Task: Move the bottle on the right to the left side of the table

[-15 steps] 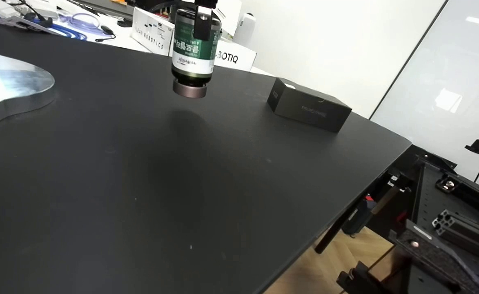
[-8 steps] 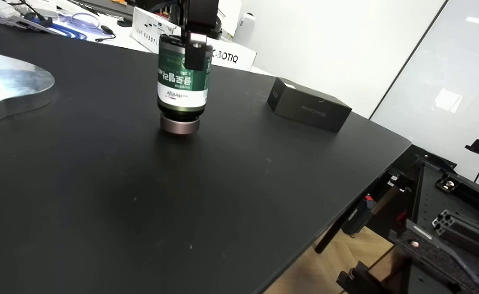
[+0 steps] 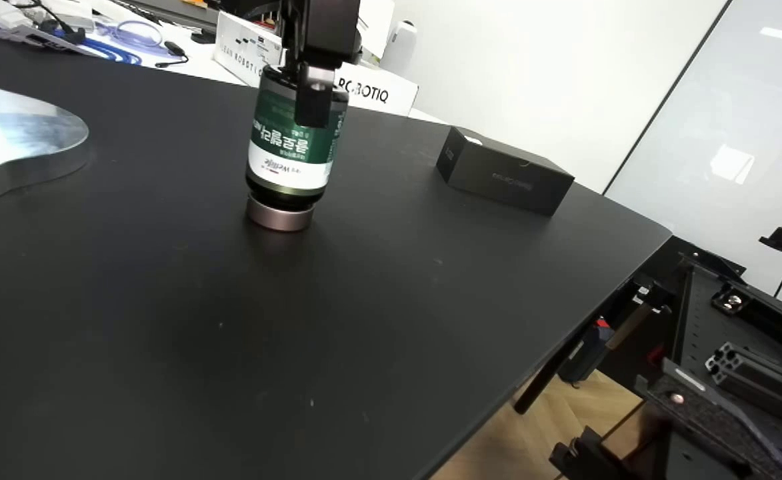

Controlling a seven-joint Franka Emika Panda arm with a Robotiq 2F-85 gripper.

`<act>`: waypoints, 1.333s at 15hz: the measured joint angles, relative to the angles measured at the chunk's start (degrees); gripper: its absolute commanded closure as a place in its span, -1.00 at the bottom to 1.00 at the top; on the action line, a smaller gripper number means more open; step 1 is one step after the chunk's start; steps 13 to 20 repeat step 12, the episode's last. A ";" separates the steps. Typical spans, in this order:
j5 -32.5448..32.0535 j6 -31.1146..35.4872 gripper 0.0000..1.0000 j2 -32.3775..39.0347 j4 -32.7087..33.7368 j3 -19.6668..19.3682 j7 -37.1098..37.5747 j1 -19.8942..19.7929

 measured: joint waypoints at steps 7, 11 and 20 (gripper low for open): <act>2.76 -0.23 -1.00 -7.08 -2.77 1.80 0.01 -0.39; 3.50 -1.01 -1.00 -11.85 -5.38 1.89 -0.01 -0.73; 3.49 -0.93 -1.00 -11.54 -5.34 1.89 -0.01 -0.69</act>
